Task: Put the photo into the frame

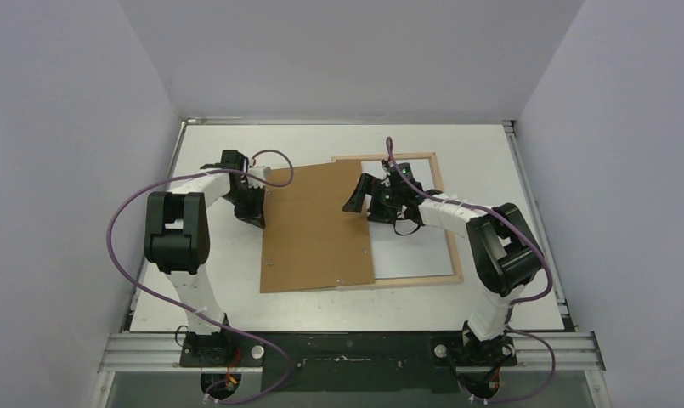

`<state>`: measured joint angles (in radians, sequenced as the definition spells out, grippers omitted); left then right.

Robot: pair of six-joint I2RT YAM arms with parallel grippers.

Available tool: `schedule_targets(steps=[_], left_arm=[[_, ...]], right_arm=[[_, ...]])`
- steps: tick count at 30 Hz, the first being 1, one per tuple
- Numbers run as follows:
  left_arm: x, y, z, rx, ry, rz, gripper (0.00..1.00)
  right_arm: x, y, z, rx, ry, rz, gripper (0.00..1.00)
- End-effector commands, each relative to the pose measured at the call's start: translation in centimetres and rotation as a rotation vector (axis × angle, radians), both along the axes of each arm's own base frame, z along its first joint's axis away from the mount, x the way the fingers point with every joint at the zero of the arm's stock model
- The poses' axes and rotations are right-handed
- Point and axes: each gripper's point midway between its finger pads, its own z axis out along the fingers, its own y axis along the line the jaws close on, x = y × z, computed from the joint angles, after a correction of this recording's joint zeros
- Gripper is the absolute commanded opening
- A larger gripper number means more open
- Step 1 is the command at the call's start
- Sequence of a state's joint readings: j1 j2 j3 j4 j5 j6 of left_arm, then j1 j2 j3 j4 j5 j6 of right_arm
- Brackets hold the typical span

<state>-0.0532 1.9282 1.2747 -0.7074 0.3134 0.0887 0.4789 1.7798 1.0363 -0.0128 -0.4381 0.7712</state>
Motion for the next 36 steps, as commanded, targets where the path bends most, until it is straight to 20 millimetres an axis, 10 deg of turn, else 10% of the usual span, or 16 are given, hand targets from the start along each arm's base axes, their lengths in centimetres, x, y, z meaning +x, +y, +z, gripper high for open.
schedule_targets(steps=[1, 14, 28, 36], left_arm=[[-0.7, -0.5, -0.5, -0.016, 0.048, -0.005, 0.0], [-0.6, -0.5, -0.3, -0.021, 0.045, -0.003, 0.0], [-0.1, -0.5, 0.3, -0.025, 0.038, 0.001, 0.0], [0.0, -0.9, 0.9, -0.05, 0.034, 0.0, 0.0]], right_arm=[[0.7, 0.9, 0.4, 0.055, -0.023, 0.01, 0.96], [0.3, 0.8, 0.1, 0.072, -0.015, 0.005, 0.89], [-0.2, 2.9, 10.2, 0.338, -0.131, 0.027, 0.75], [-1.6, 5.1, 13.0, 0.461, -0.145, 0.074, 0.48]])
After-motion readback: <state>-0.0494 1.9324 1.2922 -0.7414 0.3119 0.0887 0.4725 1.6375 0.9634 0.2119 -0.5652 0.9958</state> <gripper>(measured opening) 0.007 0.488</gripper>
